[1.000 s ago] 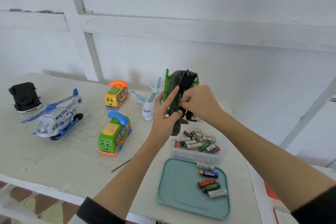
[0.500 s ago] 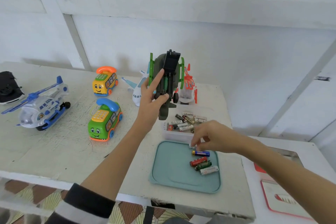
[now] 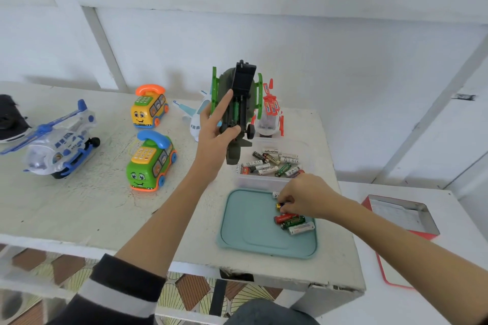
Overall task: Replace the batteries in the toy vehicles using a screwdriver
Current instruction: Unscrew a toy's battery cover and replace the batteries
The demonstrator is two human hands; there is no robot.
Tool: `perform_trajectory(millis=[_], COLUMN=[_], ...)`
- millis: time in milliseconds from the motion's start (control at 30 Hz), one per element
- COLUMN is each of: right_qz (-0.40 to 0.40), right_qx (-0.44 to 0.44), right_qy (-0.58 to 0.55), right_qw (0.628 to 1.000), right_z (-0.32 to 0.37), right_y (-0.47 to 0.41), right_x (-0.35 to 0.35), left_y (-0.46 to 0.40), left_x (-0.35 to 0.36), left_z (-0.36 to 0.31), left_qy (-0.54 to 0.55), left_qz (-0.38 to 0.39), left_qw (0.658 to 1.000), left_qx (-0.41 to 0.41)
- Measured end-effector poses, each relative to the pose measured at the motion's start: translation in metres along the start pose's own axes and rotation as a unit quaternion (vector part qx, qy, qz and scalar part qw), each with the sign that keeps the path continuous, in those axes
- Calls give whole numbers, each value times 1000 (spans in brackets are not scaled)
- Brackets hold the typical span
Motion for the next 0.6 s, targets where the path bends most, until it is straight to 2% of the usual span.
perform_trajectory(millis=[67, 133, 167, 200, 300, 367, 467, 600], right_qz=[-26, -53, -63, -61, -13, -14, -24, -46], right_qx=[-26, -35, -29, -17, 10, 12, -10, -40], right_qy=[-19, -139, -227, -325, -573, -623, -637, -689], right_qw=[999, 988, 971, 944, 819, 782, 771, 722], right_z=[7, 11, 10, 8, 6, 5, 11, 19], right_y=[2, 3, 4, 6, 11, 11, 7, -2], right_x=[-5, -22, -34, -46, -72, -85, -101, -123], left_y=[0, -1, -2, -3, -5, -4, -2, 2], left_x=[-1, -4, -6, -8, -16, -19, -21, -22], left_z=[-2, -3, -3, -3, -4, -5, -7, -9], left_qy=[3, 2, 2, 3, 9, 8, 7, 8], left_qz=[-1, -7, -12, -18, -33, -42, -44, -46], left_qw=[1000, 1000, 1000, 1000, 999, 999, 999, 999], left_qx=[0, 1, 1, 3, 12, 17, 23, 25])
Point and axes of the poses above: each hand's wrist, its own y-axis away from the middle knuckle, its own x-axis out of the palm, z = x × y, the point moved 7 cm from there along -y, towards the middle knuckle, and after that the axes turned 12 degrees about x, right-handed, at the moved point
